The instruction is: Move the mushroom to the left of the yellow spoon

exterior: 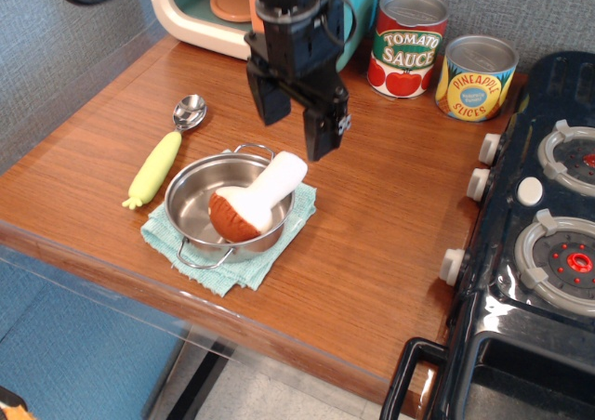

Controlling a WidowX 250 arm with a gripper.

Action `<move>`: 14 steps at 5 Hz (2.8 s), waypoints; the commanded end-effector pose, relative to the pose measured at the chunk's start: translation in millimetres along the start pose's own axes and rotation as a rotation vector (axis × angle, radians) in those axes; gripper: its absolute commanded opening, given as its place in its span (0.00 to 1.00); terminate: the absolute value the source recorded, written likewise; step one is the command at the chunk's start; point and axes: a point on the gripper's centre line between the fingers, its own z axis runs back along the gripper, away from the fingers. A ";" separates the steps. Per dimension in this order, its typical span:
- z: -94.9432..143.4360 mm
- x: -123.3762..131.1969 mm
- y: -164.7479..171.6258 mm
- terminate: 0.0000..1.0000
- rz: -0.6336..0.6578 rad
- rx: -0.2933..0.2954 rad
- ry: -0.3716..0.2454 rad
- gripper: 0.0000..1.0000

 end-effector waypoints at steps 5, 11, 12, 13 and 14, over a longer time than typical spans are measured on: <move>-5.4 -7.5 -3.1 0.00 -0.017 -0.018 0.022 0.00; 63.7 -125.9 146.0 0.00 0.407 0.181 0.010 0.00; 52.6 -132.0 155.8 0.00 0.441 0.186 0.066 0.00; 37.0 -137.4 160.9 0.00 0.453 0.185 0.119 0.00; 28.9 -137.2 168.6 0.00 0.446 0.203 0.137 0.00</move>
